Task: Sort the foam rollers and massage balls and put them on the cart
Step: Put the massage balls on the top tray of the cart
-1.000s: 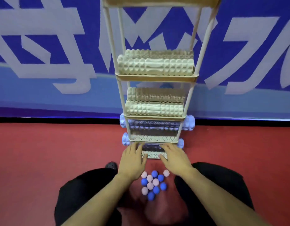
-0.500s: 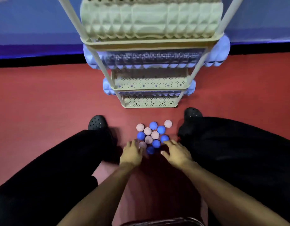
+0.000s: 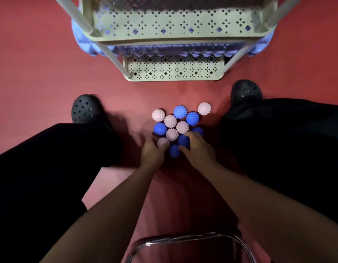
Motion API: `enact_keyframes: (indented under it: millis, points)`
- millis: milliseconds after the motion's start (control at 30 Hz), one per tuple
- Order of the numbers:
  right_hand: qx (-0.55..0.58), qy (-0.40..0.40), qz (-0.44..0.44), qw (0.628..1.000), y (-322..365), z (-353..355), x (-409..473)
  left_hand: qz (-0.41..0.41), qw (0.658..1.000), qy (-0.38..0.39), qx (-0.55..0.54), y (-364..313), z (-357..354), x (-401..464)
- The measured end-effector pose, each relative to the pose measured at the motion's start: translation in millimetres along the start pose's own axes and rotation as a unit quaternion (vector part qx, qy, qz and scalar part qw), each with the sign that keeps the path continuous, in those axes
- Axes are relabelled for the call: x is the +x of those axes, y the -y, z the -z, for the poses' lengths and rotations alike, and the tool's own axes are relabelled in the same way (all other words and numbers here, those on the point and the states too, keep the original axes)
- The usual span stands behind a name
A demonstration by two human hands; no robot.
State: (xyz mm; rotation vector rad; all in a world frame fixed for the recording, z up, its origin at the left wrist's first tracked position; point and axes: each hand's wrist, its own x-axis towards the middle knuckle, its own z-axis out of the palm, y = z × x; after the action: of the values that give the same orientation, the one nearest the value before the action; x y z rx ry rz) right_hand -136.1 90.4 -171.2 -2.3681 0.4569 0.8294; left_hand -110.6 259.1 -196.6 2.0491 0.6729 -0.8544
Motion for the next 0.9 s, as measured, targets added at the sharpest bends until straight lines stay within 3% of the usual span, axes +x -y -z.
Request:
enact_keyframes:
  millis: [233,367,533,633,733,833,900]
  points:
    - [-0.031,-0.035,-0.025,0.999,7.9,-6.0,14.2,-0.015,0.999,0.004,-0.032,8.8,3.5,7.7]
    - [-0.020,-0.031,-0.024,0.999,10.5,-4.9,12.4,-0.014,0.997,0.053,-0.051,13.0,11.3,4.2]
    - [0.072,-0.066,0.018,0.995,0.8,-3.6,-1.0,0.018,0.979,0.079,-0.187,3.2,17.4,-6.3]
    - [0.175,-0.057,-0.001,0.983,1.9,-2.5,-6.8,0.046,0.966,0.068,-0.244,-2.9,20.1,-14.1]
    - [0.224,0.000,-0.050,0.973,8.2,-1.3,-5.9,0.049,0.972,0.047,-0.223,-9.4,22.4,-13.1]
    - [0.160,0.021,-0.041,0.986,15.7,-5.2,-2.1,0.051,0.981,0.003,-0.185,-14.3,24.1,-4.1]
    - [0.120,0.001,-0.041,0.992,21.0,-7.2,1.4,0.026,0.994,-0.030,-0.098,-12.7,24.0,5.5]
